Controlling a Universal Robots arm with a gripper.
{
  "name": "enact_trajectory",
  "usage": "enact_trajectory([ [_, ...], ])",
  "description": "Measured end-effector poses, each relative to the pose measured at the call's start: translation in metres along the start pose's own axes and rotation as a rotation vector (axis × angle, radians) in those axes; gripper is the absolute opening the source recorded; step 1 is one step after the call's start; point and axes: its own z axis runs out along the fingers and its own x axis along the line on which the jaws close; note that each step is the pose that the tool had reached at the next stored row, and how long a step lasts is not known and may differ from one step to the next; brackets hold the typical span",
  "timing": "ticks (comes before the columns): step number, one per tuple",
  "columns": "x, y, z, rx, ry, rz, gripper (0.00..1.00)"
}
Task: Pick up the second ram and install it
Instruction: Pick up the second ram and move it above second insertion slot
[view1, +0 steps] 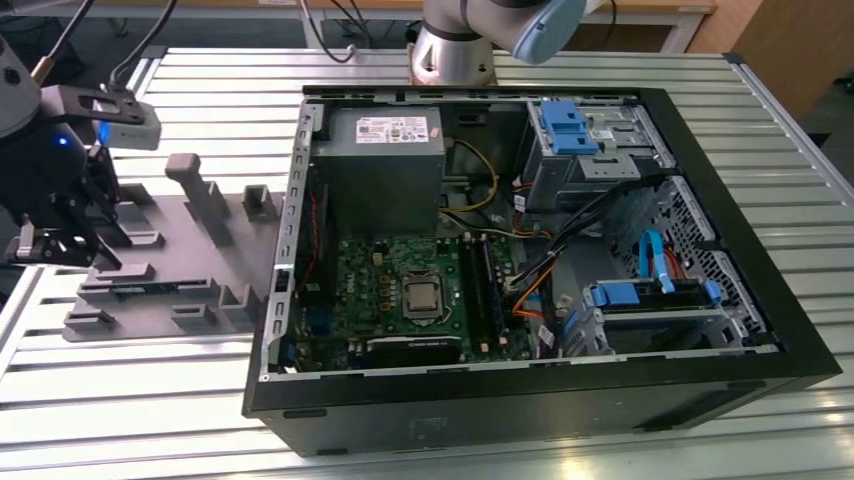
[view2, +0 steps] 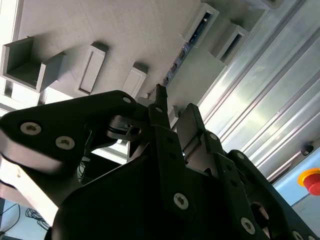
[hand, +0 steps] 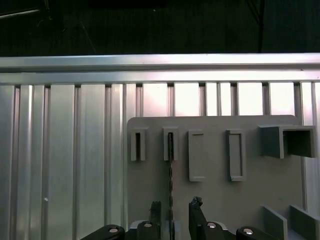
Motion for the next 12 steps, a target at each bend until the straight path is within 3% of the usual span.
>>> enact_trajectory([
  [12,0.0014,-0.0002,0.0087,0.0,0.0031,-0.001,0.36],
])
